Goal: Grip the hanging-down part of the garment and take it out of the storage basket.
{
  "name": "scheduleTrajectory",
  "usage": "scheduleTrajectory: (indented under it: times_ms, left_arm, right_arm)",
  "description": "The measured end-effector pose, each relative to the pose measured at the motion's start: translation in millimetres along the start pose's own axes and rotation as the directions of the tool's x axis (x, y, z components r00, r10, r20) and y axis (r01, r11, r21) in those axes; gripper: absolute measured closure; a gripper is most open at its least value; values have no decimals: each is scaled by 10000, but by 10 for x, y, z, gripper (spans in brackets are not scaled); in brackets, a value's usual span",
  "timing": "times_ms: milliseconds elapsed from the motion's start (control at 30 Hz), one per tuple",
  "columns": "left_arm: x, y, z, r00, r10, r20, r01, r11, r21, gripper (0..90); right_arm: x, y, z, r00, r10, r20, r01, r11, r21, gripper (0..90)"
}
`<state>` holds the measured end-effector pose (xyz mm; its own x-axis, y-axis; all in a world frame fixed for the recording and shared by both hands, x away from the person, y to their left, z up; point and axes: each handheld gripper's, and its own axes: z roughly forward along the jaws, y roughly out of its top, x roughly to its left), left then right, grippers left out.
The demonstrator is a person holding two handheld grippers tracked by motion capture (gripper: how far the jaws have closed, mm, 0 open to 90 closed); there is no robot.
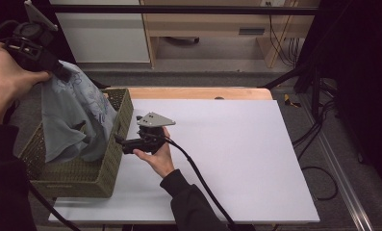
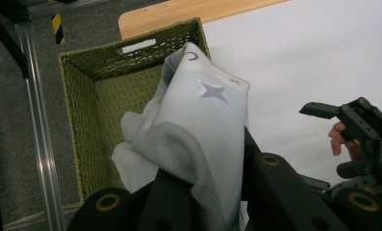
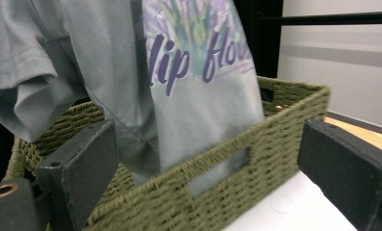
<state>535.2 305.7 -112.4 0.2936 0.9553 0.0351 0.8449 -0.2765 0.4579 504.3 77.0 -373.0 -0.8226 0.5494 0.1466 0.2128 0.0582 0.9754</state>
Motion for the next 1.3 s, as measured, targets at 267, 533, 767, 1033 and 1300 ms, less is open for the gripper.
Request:
scheduleTrajectory:
  times_ms: [267,533,767,1033,1300]
  left_arm:
    - [-41,16,-2,9999,105,-95,-105,9999,58,828]
    - [-53,24,7,9998,139,-142,-139,9999,22,828]
    - [-72,24,10,9997,193,-162,-192,9998,41,828]
    - [-67,-5,-11,9994,273,-228,-272,9996,37,828]
    - [-53,-15,14,9996,207,-174,-206,9998,40,828]
  right_arm:
    - [85,-22,268,9999,64,-151,-61,9997,227,80]
    - [129,-73,480,9995,-123,-300,135,9991,410,90]
    - [267,-68,615,9981,-81,-617,115,9984,556,99]
    - [351,-121,812,9987,-279,-433,312,9965,775,202]
    - [317,-126,820,9993,-321,-208,341,9940,1040,756]
